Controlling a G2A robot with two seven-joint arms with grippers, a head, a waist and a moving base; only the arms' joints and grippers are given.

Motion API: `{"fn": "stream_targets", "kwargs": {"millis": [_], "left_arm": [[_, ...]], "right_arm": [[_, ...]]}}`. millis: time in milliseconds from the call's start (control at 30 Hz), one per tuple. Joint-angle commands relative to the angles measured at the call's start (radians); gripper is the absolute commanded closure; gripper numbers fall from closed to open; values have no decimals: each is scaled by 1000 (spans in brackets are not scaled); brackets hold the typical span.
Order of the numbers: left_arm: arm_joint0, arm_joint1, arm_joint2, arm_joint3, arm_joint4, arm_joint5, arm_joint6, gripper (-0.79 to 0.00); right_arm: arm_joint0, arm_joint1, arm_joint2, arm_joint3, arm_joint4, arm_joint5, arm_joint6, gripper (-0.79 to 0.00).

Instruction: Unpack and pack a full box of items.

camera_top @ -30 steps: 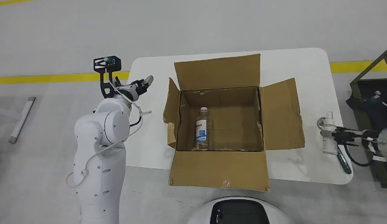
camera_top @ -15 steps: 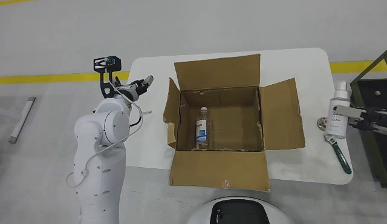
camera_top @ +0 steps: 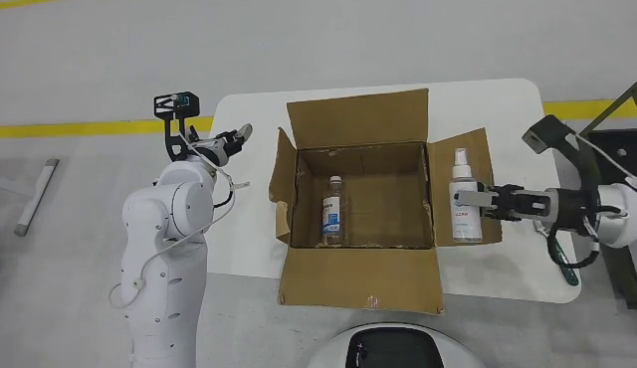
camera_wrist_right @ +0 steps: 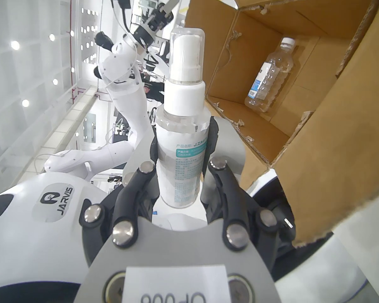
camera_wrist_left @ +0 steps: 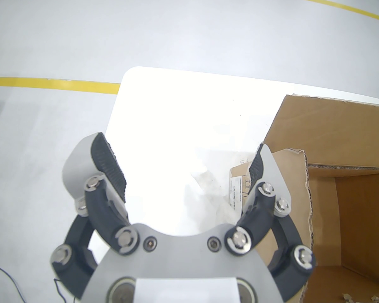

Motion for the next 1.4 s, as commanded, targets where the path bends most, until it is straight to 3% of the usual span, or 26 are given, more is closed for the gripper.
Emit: {"fn": "stream_targets", "kwargs": {"millis": [0, 267, 500, 667, 867, 1100, 1367], "left_arm": [[0, 0, 0, 0, 0, 0, 0, -785], [60, 12, -40, 9, 79, -46, 89, -785], [104, 22, -93, 8, 110, -68, 88, -785], [116, 25, -102, 4, 129, -91, 96, -785], [116, 25, -102, 4, 129, -91, 96, -785], [116, 25, -102, 4, 129, -91, 96, -785], [116, 25, -102, 4, 129, -91, 96, -785]], "right_arm": [[5, 0, -10, 4, -9, 4, -2, 0], [5, 0, -10, 4, -9, 4, -2, 0], [-7, 2, -51, -19, -49, -1, -42, 0], [72, 2, -200, -30, -221, 55, -90, 0], [257, -22, -469, 70, -385, 155, -150, 0], [435, -68, -670, 255, -422, 300, -230, 0], [532, -111, -797, 340, -440, 392, -310, 0]]}}
